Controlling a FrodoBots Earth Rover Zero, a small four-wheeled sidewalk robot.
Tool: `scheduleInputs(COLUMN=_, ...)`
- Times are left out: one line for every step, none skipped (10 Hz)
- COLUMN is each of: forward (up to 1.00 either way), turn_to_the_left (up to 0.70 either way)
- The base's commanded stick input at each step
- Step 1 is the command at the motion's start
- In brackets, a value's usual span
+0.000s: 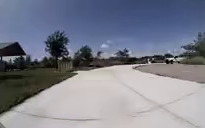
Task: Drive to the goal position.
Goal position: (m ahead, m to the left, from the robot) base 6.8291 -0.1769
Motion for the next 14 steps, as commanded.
scheduleInputs(forward=0.85, turn_to_the_left=0.00)
scheduleInputs(forward=0.85, turn_to_the_left=0.00)
scheduleInputs(forward=0.85, turn_to_the_left=0.00)
scheduleInputs(forward=0.85, turn_to_the_left=0.00)
scheduleInputs(forward=0.85, turn_to_the_left=0.00)
scheduleInputs(forward=0.85, turn_to_the_left=0.00)
scheduleInputs(forward=0.85, turn_to_the_left=0.00)
scheduleInputs(forward=0.85, turn_to_the_left=0.00)
scheduleInputs(forward=0.85, turn_to_the_left=0.00)
scheduleInputs(forward=0.85, turn_to_the_left=0.00)
scheduleInputs(forward=0.85, turn_to_the_left=0.00)
scheduleInputs(forward=0.85, turn_to_the_left=0.00)
scheduleInputs(forward=0.85, turn_to_the_left=0.00)
scheduleInputs(forward=0.85, turn_to_the_left=0.00)
